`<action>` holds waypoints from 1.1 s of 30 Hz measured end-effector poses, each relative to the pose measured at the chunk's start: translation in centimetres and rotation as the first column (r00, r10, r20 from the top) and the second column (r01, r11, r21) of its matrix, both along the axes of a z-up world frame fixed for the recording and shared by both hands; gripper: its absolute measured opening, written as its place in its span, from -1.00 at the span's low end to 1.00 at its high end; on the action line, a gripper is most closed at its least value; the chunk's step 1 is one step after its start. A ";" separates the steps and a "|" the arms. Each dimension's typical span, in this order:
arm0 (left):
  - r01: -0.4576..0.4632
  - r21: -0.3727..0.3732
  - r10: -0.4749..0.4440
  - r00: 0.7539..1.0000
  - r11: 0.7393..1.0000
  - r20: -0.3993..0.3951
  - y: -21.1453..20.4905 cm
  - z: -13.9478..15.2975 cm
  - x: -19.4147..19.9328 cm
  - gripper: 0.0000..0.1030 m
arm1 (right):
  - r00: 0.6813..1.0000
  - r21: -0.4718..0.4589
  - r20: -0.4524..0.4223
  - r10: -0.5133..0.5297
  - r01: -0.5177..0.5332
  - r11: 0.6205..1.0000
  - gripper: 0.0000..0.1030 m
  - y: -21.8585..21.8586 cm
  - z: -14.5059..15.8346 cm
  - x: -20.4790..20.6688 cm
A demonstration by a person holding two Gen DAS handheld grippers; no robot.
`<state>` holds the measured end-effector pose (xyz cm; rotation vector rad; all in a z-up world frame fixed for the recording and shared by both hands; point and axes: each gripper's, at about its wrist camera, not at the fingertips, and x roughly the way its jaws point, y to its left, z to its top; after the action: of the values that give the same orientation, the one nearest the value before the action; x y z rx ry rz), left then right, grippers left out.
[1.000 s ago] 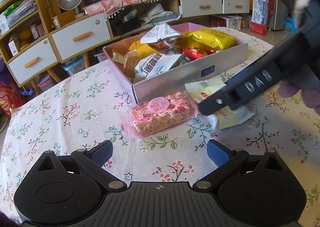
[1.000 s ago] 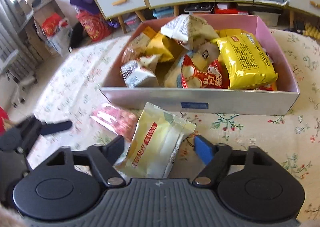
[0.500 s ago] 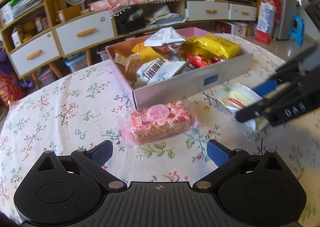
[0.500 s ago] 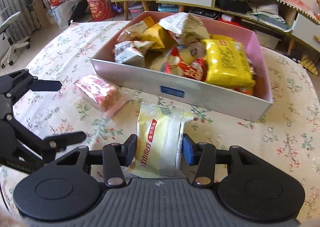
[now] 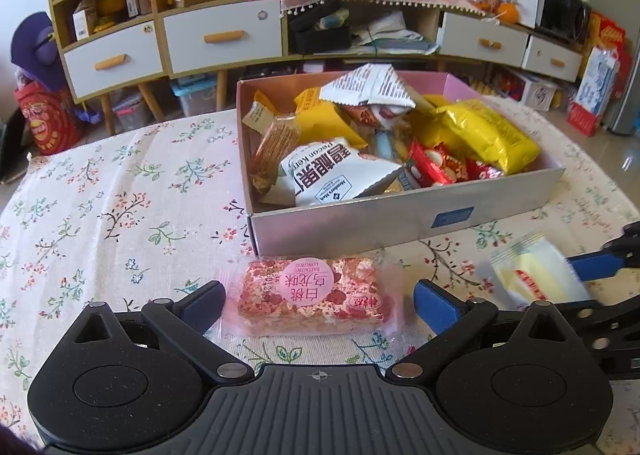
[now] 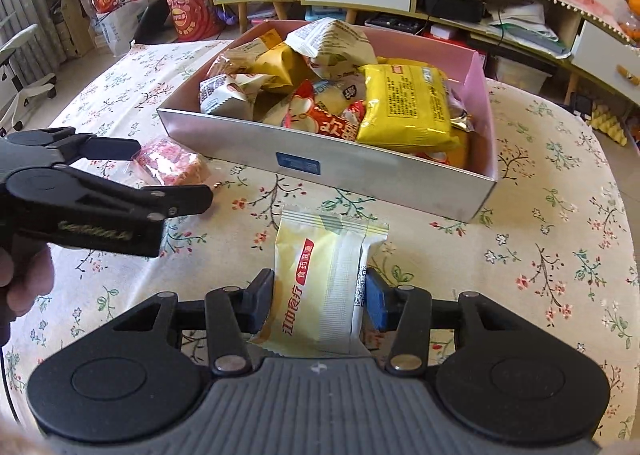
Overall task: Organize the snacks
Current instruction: 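Grasp the pink nougat pack with the left gripper while the right gripper grasps the cream bread bag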
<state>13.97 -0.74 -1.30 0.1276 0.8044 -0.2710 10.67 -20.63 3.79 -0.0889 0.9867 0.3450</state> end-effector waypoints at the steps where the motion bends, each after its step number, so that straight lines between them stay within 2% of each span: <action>1: -0.001 0.014 0.001 1.000 1.000 -0.002 -0.2 -0.2 0.0 0.96 | 1.000 0.001 -0.001 0.000 0.000 1.000 -0.15 0.0 0.0 0.0; 5: -0.012 0.032 0.012 1.000 0.999 -0.002 -0.4 -0.3 -0.1 0.93 | 1.000 0.001 0.002 0.005 -0.005 1.000 -0.15 -0.6 -0.1 0.0; 11: -0.009 0.006 0.009 1.000 1.000 -0.026 0.0 0.2 -0.1 0.51 | 1.000 -0.003 0.007 0.004 -0.004 1.000 -0.15 -1.0 -0.1 -0.1; 13: 0.008 -0.012 -0.009 0.999 1.000 -0.038 0.2 0.3 -0.3 0.24 | 1.000 -0.004 0.006 0.001 -0.001 1.000 -0.15 -1.1 -0.1 -0.2; 16: 0.038 -0.017 -0.039 0.998 0.999 -0.053 0.8 0.5 -0.6 0.07 | 1.000 -0.006 0.006 0.000 0.001 1.000 -0.15 -1.1 0.0 -0.1; 21: 0.055 -0.013 -0.056 0.995 0.998 -0.087 2.3 0.4 -1.2 -0.06 | 1.000 -0.010 0.005 0.005 -0.005 1.000 -0.15 -1.0 0.0 -0.3; 23: 0.063 -0.002 -0.063 0.994 0.998 -0.086 2.9 0.4 -1.6 -0.06 | 1.000 -0.014 0.007 0.008 -0.008 1.000 -0.15 -1.0 0.0 -0.4; 26: 0.081 -0.031 -0.083 0.993 0.996 -0.082 3.6 0.6 -2.0 -0.03 | 1.000 -0.014 0.009 0.009 -0.009 1.000 -0.15 -0.8 0.1 -0.5; 27: 0.098 -0.048 -0.101 0.992 0.994 -0.072 3.8 0.6 -2.1 0.04 | 1.000 -0.012 0.009 0.009 -0.009 1.000 -0.15 -0.8 0.1 -0.4; 28: 0.113 -0.057 -0.116 0.991 0.992 -0.064 3.8 0.7 -2.2 0.22 | 1.000 -0.010 0.010 0.010 -0.010 1.000 -0.15 -0.7 0.2 -0.4; 30: 0.131 -0.064 -0.134 0.990 0.989 -0.035 3.5 0.8 -2.3 0.43 | 1.000 -0.006 0.012 0.007 -0.007 1.000 -0.15 -0.6 0.2 -0.3; 33: 0.154 -0.057 -0.154 0.988 0.986 0.006 2.6 1.2 -2.1 0.51 | 1.000 0.001 0.012 0.006 -0.006 1.000 -0.15 -0.5 0.3 -0.1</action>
<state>11.90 1.87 -0.12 0.1360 0.7852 -0.4395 10.54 -21.13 4.11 -0.0927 0.9745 0.3502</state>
